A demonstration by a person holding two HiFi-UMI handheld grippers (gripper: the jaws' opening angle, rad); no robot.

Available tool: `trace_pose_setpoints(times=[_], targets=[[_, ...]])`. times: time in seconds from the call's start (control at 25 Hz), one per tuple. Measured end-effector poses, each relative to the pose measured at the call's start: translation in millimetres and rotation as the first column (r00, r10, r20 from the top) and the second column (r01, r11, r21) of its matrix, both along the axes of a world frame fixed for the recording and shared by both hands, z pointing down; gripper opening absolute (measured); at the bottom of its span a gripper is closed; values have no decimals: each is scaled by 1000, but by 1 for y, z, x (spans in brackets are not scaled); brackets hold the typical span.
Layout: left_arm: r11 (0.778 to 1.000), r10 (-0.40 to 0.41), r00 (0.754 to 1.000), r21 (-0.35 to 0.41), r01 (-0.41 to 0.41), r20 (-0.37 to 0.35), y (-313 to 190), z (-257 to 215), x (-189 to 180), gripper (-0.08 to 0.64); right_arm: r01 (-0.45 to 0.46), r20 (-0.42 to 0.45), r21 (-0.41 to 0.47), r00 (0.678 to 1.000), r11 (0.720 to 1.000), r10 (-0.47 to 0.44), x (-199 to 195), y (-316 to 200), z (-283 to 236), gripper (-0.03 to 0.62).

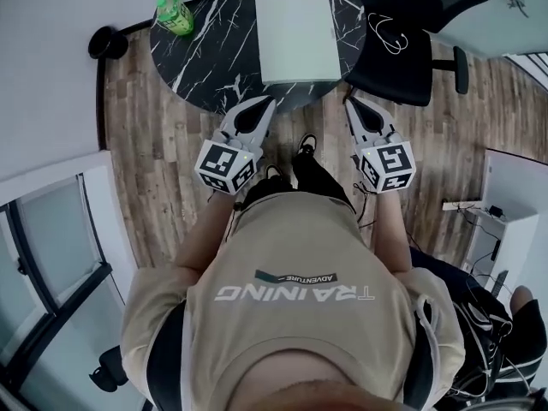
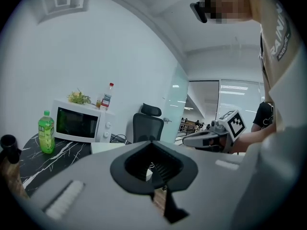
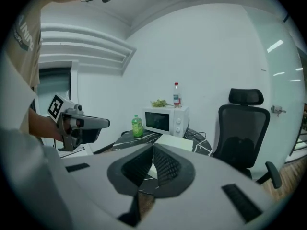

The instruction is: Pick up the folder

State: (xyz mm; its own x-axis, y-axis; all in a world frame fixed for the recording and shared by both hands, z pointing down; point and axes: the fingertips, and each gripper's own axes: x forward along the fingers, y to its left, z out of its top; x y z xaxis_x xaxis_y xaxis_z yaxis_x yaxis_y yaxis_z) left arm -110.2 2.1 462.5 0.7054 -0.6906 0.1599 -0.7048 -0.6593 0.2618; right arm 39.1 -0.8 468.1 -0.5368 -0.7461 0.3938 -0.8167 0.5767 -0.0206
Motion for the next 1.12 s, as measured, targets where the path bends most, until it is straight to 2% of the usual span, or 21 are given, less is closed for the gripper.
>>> trace_pose_setpoints(times=[0.28,0.48,0.76,0.92,1.12], targets=[[996,-85,995,-5,85,61,-39,-13,12,6,58,55,17,997,998,-59,13,-52,-1,9],[986,-152,985,-58,157,85,-65,-2,25,6,124,70,0,990,992,-124,28,-84,10,9],[967,-219,966,-100,233,135,-77,15,19,6,188,103,-42,978,981,-183,25,-112,29,9],[967,-226,965,-91,239,136,-99,14,13,6,198,106,-55,976,979,-192,19,-127,33,9],[979,-185,978,-65,192,99,-134,14,3,6,165,77,-45,984,985,-161,8,-152,27,9]])
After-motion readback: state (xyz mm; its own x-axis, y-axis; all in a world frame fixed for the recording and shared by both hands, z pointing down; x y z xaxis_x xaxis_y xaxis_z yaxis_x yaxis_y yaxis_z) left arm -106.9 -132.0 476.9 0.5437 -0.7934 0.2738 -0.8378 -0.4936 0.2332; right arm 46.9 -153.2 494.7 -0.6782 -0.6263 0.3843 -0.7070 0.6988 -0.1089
